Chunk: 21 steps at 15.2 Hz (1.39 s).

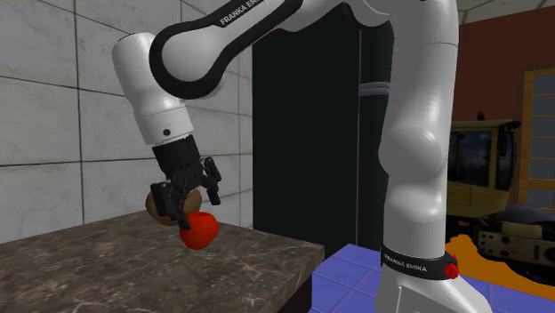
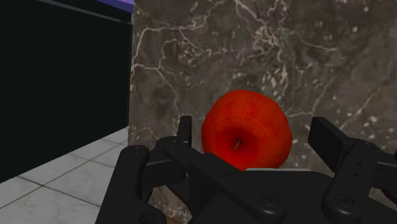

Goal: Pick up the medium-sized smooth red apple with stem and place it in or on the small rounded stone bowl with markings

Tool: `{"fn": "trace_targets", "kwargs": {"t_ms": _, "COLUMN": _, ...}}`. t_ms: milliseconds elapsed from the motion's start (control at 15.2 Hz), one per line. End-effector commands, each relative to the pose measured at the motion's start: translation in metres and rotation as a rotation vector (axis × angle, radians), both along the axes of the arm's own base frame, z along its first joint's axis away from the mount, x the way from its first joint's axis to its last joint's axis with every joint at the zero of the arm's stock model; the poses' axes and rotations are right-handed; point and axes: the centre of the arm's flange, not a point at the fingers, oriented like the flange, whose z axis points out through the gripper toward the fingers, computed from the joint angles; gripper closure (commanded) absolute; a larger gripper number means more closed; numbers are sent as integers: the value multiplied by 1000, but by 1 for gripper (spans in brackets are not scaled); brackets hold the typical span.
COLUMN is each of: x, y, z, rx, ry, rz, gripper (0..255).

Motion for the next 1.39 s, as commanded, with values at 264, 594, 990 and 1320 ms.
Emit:
{"fn": "trace_targets", "kwargs": {"t_ms": 264, "x": -4, "y": -8, "z": -30, "rx": -1, "ry": -1, "rz": 1, "gripper": 0}}
{"fn": "trace_targets", "kwargs": {"t_ms": 594, "x": -4, "y": -8, "z": -30, "rx": -1, "ry": -1, "rz": 1, "gripper": 0}}
{"fn": "trace_targets", "kwargs": {"t_ms": 990, "x": -4, "y": -8, "z": -30, "rx": -1, "ry": -1, "rz": 1, "gripper": 255}}
{"fn": "trace_targets", "kwargs": {"t_ms": 1320, "x": -4, "y": -8, "z": -30, "rx": -1, "ry": -1, "rz": 1, "gripper": 255}}
